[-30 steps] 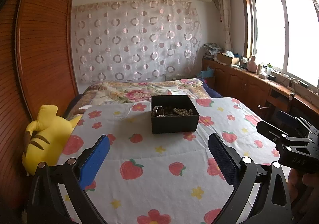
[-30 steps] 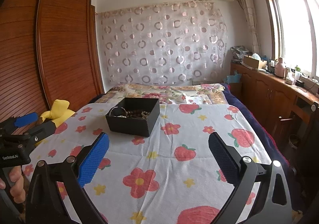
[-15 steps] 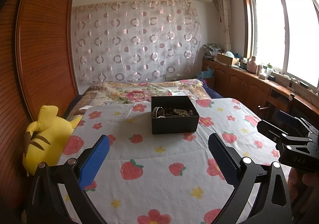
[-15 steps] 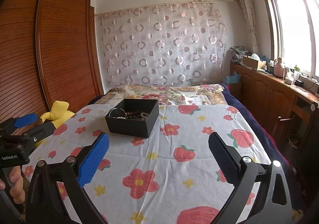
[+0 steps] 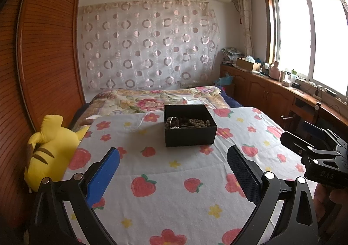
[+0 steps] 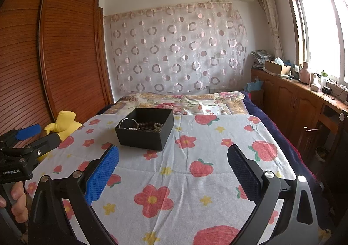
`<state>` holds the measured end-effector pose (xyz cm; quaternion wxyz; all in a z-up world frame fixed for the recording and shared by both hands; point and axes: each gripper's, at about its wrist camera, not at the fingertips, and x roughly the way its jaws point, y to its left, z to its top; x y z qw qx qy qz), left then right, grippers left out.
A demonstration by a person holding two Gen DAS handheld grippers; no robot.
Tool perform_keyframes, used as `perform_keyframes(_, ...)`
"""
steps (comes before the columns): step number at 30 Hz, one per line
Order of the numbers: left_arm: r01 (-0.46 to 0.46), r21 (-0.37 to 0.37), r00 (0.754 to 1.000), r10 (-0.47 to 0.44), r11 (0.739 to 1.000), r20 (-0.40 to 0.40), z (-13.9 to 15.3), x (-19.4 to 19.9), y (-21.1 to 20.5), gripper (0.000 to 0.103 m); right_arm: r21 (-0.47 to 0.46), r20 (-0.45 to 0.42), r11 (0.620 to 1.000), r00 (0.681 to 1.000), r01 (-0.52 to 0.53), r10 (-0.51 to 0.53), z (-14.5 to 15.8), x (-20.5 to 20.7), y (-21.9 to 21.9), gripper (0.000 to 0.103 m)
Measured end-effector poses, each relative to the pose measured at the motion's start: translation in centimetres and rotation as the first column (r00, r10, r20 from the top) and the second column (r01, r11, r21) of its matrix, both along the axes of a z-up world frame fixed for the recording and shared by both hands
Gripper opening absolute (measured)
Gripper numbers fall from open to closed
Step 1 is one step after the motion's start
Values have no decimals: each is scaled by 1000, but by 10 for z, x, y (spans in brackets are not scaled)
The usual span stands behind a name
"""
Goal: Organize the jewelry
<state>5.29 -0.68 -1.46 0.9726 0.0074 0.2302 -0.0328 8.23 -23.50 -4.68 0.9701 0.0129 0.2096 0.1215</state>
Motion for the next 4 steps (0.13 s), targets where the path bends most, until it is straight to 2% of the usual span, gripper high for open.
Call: perform_keyframes(4, 1, 1, 1000, -1, 1000, 4, 3, -2, -1, 95, 1, 0, 1000, 1000, 2, -2, 0, 0, -2, 101)
